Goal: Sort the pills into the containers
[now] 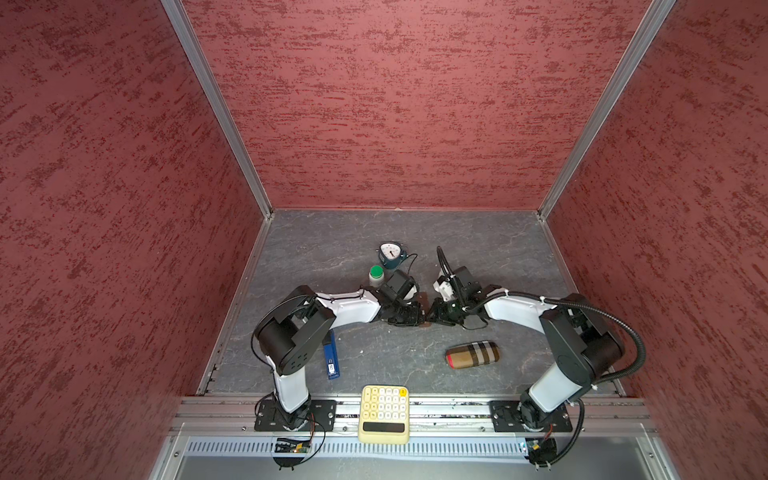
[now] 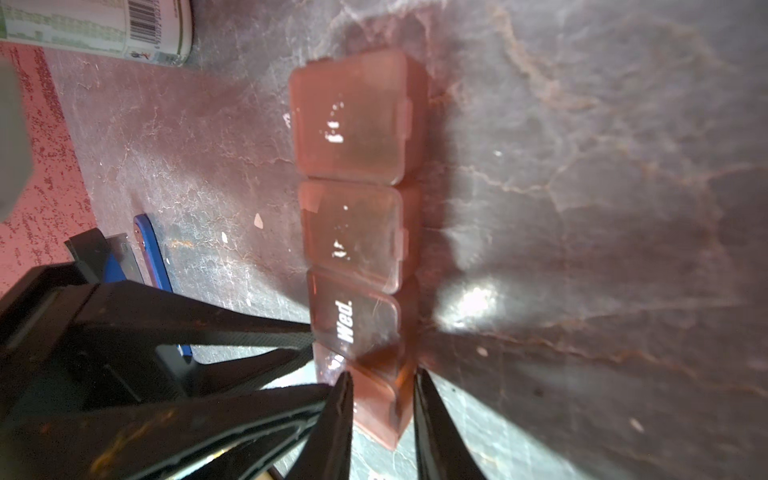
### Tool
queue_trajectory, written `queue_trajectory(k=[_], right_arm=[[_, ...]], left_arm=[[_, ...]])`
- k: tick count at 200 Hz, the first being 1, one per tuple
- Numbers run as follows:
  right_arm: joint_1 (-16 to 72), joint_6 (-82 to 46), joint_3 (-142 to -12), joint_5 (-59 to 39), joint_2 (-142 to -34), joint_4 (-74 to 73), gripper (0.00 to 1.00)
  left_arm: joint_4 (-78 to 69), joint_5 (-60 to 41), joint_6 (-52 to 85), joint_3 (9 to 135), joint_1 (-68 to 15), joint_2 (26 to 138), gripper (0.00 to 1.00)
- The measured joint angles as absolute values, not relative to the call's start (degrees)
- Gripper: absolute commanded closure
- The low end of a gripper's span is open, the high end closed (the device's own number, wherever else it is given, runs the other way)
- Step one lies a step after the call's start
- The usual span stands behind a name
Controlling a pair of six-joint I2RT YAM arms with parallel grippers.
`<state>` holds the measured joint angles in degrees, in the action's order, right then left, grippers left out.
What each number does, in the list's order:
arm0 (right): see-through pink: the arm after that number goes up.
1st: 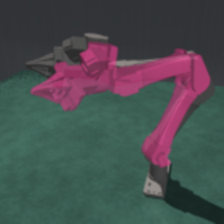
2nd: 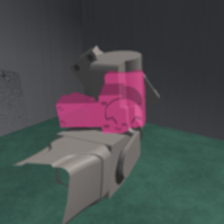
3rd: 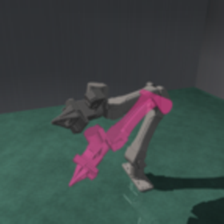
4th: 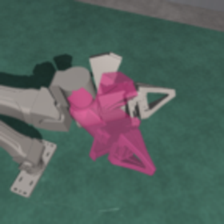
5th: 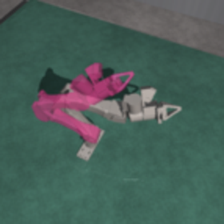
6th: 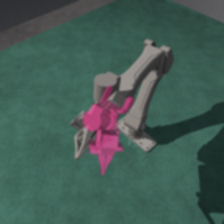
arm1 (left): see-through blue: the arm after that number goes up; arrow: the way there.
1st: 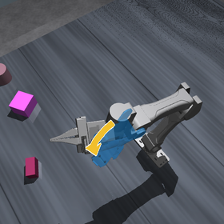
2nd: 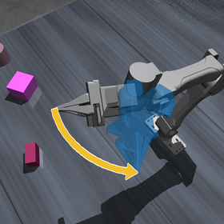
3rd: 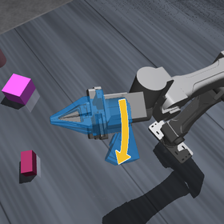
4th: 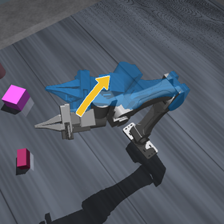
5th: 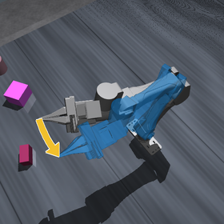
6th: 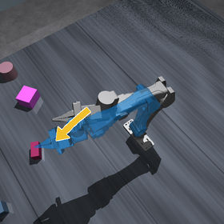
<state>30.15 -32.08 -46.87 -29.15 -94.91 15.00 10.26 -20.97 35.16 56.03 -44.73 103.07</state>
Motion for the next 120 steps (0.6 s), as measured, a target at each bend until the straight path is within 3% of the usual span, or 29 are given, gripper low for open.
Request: queue_trajectory(k=[81,120], right_arm=[[29.02,-31.7,-47.03,-30.3,-94.98,14.83,0.89],[28.82,-31.62,-47.07,-29.82,-94.67,14.9,0.88]], left_arm=[[9.87,-21.17,36.25,56.01,-44.8,103.5,0.76],[9.8,-21.17,36.4,55.96,-44.77,103.5,0.76]])
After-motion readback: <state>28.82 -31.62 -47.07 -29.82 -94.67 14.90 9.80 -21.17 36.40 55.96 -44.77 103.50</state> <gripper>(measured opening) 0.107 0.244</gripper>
